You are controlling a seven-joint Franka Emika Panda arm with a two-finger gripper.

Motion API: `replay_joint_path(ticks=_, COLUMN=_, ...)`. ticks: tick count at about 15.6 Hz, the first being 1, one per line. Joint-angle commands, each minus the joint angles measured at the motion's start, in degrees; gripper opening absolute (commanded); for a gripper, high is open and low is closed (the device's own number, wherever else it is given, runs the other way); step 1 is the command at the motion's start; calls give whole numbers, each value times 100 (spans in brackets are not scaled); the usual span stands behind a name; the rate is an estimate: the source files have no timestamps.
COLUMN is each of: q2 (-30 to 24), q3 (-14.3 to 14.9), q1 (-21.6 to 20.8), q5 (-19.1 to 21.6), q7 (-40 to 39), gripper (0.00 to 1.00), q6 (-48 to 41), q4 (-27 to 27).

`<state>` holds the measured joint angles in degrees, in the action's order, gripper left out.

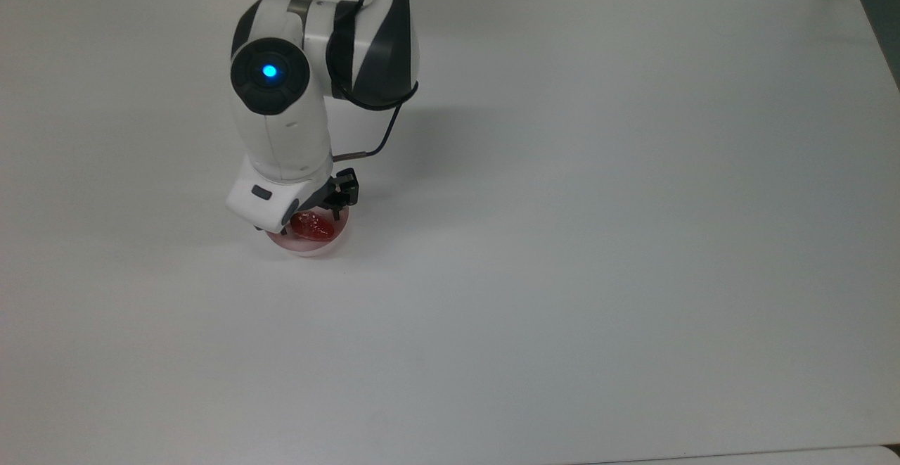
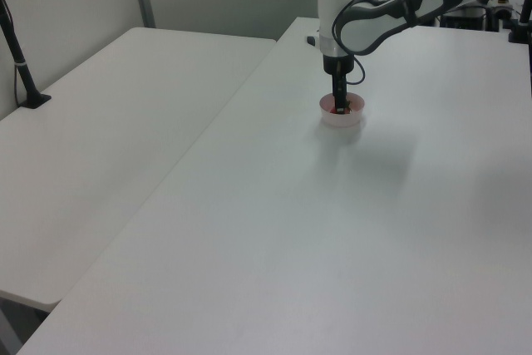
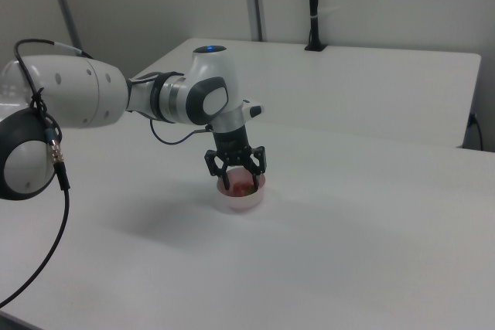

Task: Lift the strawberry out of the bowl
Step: 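Close the gripper on the red strawberry inside the bowl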

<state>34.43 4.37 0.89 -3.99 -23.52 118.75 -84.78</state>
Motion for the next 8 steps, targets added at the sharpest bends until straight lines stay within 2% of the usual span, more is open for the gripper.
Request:
replay_joint_path(ticks=1, q2=116, q3=82, q1=-124, q5=-206, q7=-91, gripper=75, q6=201, q4=40)
replay_joint_path(ticks=3, q2=178, q3=82, q1=-124, q5=-382, q7=-109, gripper=75, q6=201, q4=31)
replay_joint_path(ticks=5, q2=196, q3=82, q1=-133, q5=-418, q7=-117, gripper=70, q6=201, q4=31)
replay_joint_path(ticks=8, q2=187, q3=82, q1=-133, q5=-444, q7=-328, gripper=55, q6=201, q4=31)
